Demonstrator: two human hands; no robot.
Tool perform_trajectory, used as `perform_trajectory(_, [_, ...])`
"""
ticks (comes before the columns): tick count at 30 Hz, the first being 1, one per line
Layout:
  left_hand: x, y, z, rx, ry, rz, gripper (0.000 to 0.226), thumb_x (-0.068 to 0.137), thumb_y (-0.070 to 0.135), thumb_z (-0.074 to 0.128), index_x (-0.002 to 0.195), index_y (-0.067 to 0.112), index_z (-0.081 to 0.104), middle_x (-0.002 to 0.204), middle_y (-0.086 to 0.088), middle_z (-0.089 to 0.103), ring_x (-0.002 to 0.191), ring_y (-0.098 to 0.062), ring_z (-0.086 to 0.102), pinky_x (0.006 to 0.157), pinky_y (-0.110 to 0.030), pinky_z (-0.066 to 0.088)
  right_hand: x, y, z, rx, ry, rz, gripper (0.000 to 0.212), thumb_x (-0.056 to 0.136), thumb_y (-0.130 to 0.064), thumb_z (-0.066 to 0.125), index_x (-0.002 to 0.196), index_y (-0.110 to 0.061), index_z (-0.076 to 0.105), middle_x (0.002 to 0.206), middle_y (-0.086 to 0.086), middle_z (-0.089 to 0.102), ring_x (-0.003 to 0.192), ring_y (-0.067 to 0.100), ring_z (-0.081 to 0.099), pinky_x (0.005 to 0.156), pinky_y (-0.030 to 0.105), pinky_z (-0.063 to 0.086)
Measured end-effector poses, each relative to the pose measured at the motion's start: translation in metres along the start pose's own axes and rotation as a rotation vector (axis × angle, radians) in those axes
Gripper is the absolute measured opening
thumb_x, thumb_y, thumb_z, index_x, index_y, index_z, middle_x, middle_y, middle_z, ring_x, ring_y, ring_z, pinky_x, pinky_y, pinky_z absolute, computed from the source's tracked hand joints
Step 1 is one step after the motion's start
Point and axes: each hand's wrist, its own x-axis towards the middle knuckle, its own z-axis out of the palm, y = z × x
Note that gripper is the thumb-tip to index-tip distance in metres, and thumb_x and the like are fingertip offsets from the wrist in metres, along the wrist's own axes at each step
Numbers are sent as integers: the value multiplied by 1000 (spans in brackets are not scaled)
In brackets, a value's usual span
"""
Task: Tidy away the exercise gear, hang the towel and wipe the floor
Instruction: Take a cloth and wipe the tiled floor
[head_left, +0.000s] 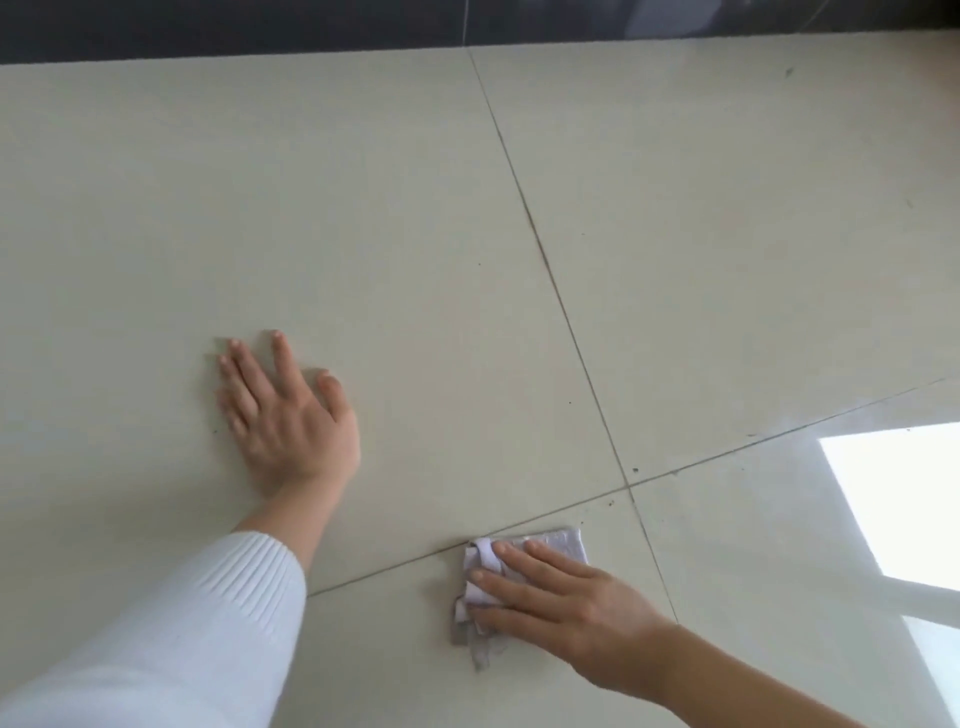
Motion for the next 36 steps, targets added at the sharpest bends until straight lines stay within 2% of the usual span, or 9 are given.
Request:
perform_trajectory(3, [-1, -5, 4, 5, 19, 7, 65, 92, 38, 44, 150, 14, 27, 157, -21, 15, 147, -32, 9, 118, -47, 9, 7, 39, -4, -90, 31, -115, 50, 99, -3, 35, 146, -23, 41, 155, -2, 32, 144, 21, 26, 111, 36, 36])
perform_trajectory(6, [2, -5, 2, 71, -71, 61, 73, 93, 47, 42, 153, 16, 15, 159, -19, 3, 148, -28, -3, 118, -47, 2, 39, 77, -13, -133, 143, -54, 62, 92, 9, 24, 142, -19, 47, 151, 2, 39, 140, 23, 36, 110, 34, 37])
perform_trajectory(10, [5, -32, -17, 31, -334, 164, 73, 96, 46, 41, 154, 22, 4, 160, -10, -14, 146, -21, -17, 118, -40, -6, 81, 120, -30, -103, 188, 200, 82, 73, 22, 37, 144, -18, 44, 152, 1, 38, 139, 28, 37, 106, 39, 38])
perform_trajectory(13, [-32, -67, -26, 71, -311, 300, 72, 91, 51, 21, 154, 20, 5, 161, -8, -10, 147, -20, -14, 118, -38, -5, 83, 151, -39, 29, 149, 482, 88, 78, 20, 40, 149, -31, 31, 156, -12, 27, 145, 18, 24, 109, 42, 32])
perform_trajectory(17, [-89, -75, -26, 77, -297, 257, 71, 91, 51, 12, 154, 19, 8, 161, -10, -7, 148, -22, -11, 118, -39, -3, 61, 142, -32, 155, 317, 707, 77, 83, 13, 39, 144, -32, 40, 149, -7, 39, 138, 23, 33, 96, 41, 44])
perform_trajectory(20, [-124, -79, -35, 131, -334, 268, 74, 88, 55, 5, 154, 20, 5, 160, -12, -9, 148, -26, -8, 118, -37, -2, 50, 102, -16, 195, 402, 795, 76, 81, 15, 37, 144, -27, 42, 150, -4, 41, 140, 28, 31, 110, 41, 32])
perform_trajectory(24, [-157, -101, -46, 208, -372, 342, 75, 91, 61, 1, 154, 21, 3, 160, -13, -7, 148, -24, -10, 118, -36, -3, 41, 29, 9, 139, 391, 663, 78, 73, 16, 36, 139, -22, 49, 145, -1, 48, 139, 32, 35, 117, 43, 24])
perform_trajectory(31, [-157, -102, -44, 175, -380, 332, 77, 86, 60, 2, 153, 23, 1, 160, -10, -12, 147, -22, -16, 117, -35, -7, 14, -66, 46, 100, 387, 356, 66, 80, 6, 25, 129, -17, 61, 141, -1, 52, 132, 33, 46, 108, 47, 40])
perform_trajectory(36, [-152, -95, -59, 258, -476, 340, 67, 99, 50, 22, 153, 23, -7, 158, -12, -20, 146, -26, -20, 118, -39, -6, -8, -121, 60, 46, 251, 183, 68, 76, 4, 28, 132, -20, 58, 143, -2, 50, 135, 31, 43, 109, 45, 39])
